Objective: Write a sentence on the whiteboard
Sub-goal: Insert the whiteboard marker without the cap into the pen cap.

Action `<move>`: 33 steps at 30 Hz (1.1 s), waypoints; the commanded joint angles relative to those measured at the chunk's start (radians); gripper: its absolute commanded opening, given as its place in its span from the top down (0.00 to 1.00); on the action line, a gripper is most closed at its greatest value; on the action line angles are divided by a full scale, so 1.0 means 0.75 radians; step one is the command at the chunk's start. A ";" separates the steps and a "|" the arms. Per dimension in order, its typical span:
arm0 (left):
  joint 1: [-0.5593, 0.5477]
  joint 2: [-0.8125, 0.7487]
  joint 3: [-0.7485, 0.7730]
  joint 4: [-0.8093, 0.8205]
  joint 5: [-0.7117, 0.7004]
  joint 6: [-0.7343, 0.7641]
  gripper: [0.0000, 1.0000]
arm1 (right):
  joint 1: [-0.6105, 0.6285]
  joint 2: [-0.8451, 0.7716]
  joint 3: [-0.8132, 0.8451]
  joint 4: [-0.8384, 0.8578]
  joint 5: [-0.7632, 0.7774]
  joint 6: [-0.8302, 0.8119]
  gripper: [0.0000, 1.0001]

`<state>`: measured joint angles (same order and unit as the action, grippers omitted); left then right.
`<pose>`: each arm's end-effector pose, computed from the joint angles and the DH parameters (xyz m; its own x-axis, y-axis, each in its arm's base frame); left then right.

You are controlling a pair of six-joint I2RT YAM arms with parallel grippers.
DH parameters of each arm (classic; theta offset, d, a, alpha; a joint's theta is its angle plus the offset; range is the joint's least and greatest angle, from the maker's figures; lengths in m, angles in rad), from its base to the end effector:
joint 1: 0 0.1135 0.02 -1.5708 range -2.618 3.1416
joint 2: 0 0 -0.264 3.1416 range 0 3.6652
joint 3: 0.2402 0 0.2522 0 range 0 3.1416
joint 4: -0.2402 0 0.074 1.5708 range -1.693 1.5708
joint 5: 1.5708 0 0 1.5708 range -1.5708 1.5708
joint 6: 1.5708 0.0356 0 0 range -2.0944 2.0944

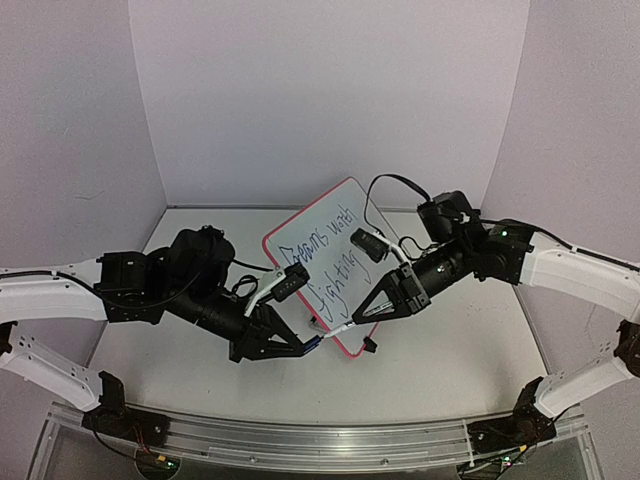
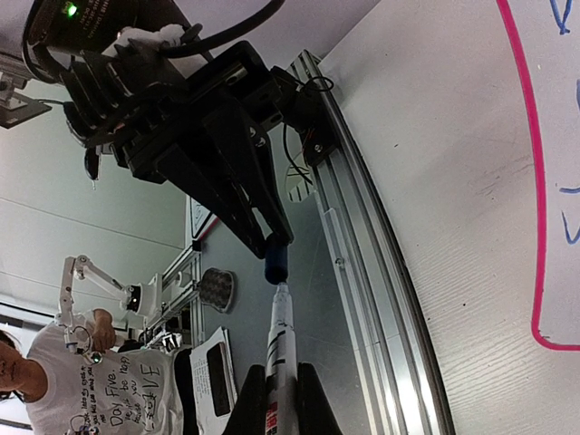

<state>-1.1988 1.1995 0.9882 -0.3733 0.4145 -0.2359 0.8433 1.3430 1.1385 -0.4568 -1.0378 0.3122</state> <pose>0.0830 -0.2523 0.3080 -0.4229 0.4953 -0.7589 0.9009 0.1394 -0.4110 0.1667 0.2333 0.3231 -0.6441 -0.4886 -0.5886 -0.6659 -0.0207 0.7458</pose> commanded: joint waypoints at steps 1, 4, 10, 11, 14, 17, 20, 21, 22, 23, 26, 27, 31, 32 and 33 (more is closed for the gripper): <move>-0.005 0.010 0.055 0.058 0.020 -0.007 1.00 | 0.012 0.011 0.016 0.036 -0.017 -0.013 1.00; -0.005 0.014 0.057 0.061 0.024 -0.007 1.00 | 0.013 0.011 0.016 0.036 -0.018 -0.015 1.00; -0.005 0.023 0.059 0.063 0.031 -0.005 1.00 | 0.023 0.017 0.024 0.036 -0.026 -0.017 1.00; -0.005 0.023 0.061 0.064 0.032 -0.003 1.00 | 0.025 0.020 0.026 0.036 -0.029 -0.019 1.00; -0.005 0.024 0.069 0.063 0.031 0.002 1.00 | 0.032 0.030 0.030 0.036 -0.035 -0.021 1.00; -0.004 0.025 0.068 0.066 0.029 0.005 1.00 | 0.037 0.041 0.033 0.035 -0.041 -0.024 1.00; -0.005 0.025 0.069 0.072 0.035 0.009 1.00 | 0.040 0.051 0.034 0.036 -0.052 -0.031 1.00; -0.004 0.025 0.066 0.076 0.037 0.012 1.00 | 0.041 0.053 0.034 0.036 -0.055 -0.033 1.00; -0.005 0.025 0.066 0.078 0.044 0.017 1.00 | 0.040 0.059 0.036 0.036 -0.066 -0.035 1.00; -0.005 0.024 0.066 0.080 0.052 0.024 1.00 | 0.040 0.063 0.038 0.036 -0.074 -0.040 1.00; -0.005 0.023 0.070 0.083 0.072 0.047 1.00 | 0.043 0.077 0.045 0.036 -0.094 -0.048 1.00; -0.005 0.024 0.073 0.079 0.075 0.051 1.00 | 0.042 0.082 0.050 0.036 -0.101 -0.048 1.00; -0.005 0.039 0.092 0.089 0.078 0.067 1.00 | 0.048 0.099 0.067 0.038 -0.103 -0.048 1.00; -0.005 0.041 0.095 0.095 0.076 0.067 1.00 | 0.051 0.103 0.070 0.038 -0.103 -0.048 1.00; -0.005 0.055 0.105 0.117 0.072 0.069 1.00 | 0.063 0.114 0.079 0.038 -0.100 -0.050 1.00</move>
<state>-1.1995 1.2255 0.9974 -0.3584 0.4534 -0.2108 0.8703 1.4078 1.1507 -0.4404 -1.0996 0.2928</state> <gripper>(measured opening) 0.080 0.068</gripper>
